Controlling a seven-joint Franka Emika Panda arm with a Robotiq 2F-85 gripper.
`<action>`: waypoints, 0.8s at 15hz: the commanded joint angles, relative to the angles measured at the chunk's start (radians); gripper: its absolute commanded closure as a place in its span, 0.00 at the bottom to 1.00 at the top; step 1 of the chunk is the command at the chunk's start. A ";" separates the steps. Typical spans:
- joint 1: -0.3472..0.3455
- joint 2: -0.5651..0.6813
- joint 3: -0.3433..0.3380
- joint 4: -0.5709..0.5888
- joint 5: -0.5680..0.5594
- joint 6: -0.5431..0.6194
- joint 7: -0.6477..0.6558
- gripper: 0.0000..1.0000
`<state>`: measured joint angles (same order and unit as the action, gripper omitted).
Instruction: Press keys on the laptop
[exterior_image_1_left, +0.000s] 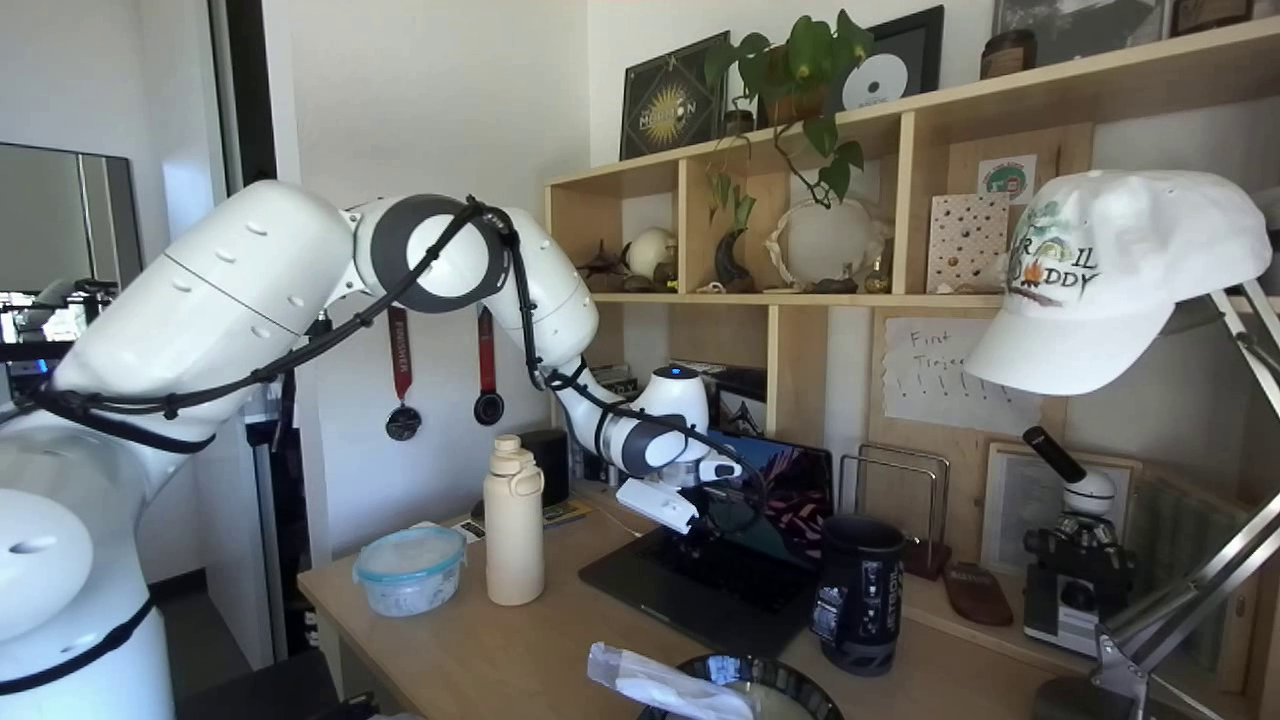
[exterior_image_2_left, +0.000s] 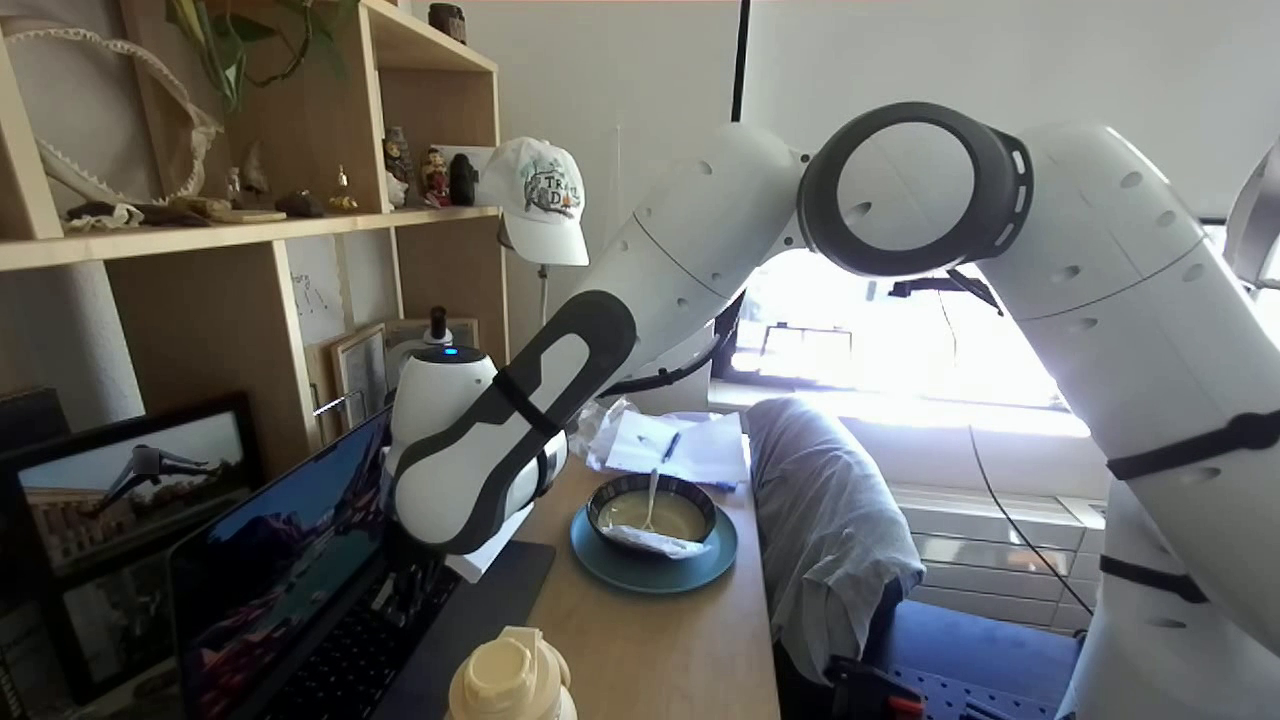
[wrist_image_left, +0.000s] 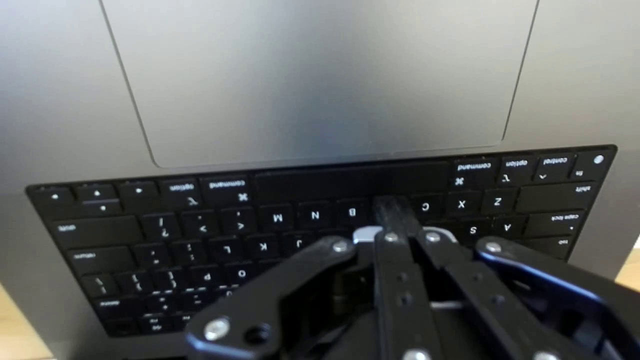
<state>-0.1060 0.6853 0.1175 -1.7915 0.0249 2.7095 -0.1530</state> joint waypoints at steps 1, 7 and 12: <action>0.007 -0.065 -0.005 -0.031 0.005 -0.065 -0.019 1.00; 0.042 -0.184 -0.028 -0.102 -0.010 -0.099 0.008 1.00; 0.069 -0.348 -0.043 -0.175 -0.023 -0.166 0.013 1.00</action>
<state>-0.0594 0.4783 0.0960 -1.8774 0.0163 2.6063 -0.1527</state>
